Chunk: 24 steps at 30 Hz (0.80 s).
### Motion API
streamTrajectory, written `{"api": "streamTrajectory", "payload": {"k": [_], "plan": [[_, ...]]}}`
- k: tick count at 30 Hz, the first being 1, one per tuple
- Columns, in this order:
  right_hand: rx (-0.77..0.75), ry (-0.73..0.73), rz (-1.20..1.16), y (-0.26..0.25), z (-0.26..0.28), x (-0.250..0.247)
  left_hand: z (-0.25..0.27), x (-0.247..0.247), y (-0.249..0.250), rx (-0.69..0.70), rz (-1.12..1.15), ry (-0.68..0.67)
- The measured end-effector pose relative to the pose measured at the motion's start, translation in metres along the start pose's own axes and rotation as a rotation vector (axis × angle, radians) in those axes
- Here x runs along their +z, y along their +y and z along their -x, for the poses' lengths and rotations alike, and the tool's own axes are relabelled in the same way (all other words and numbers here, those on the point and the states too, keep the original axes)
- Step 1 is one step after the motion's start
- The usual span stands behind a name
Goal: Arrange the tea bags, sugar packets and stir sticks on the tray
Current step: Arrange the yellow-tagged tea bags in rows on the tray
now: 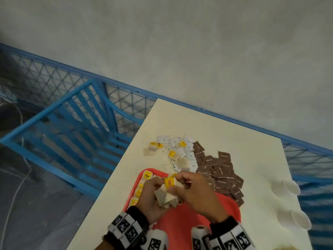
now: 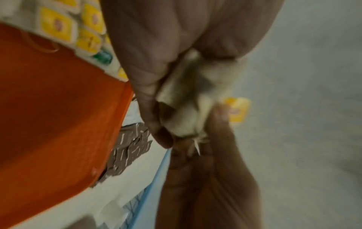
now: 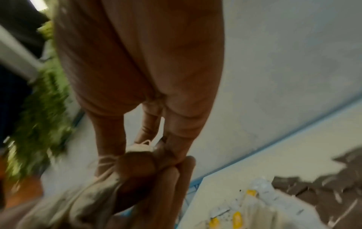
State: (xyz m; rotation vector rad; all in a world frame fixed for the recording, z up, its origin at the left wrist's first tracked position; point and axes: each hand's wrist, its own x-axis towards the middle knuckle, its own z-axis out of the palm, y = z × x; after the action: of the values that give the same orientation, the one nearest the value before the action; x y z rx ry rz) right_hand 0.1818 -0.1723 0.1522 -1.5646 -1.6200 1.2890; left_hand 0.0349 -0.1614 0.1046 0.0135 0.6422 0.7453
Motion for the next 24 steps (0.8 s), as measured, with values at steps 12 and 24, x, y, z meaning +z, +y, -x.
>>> {"api": "streamTrajectory", "payload": {"k": [12,24], "plan": [[-0.297,0.062,0.283,-0.001,0.038,0.016,0.026,-0.005,-0.023,-0.085,0.031,-0.080],[-0.196,0.191,-0.308,-0.082,0.074,-0.042,0.042,0.030,-0.021,-0.090,-0.014,-0.107]]}}
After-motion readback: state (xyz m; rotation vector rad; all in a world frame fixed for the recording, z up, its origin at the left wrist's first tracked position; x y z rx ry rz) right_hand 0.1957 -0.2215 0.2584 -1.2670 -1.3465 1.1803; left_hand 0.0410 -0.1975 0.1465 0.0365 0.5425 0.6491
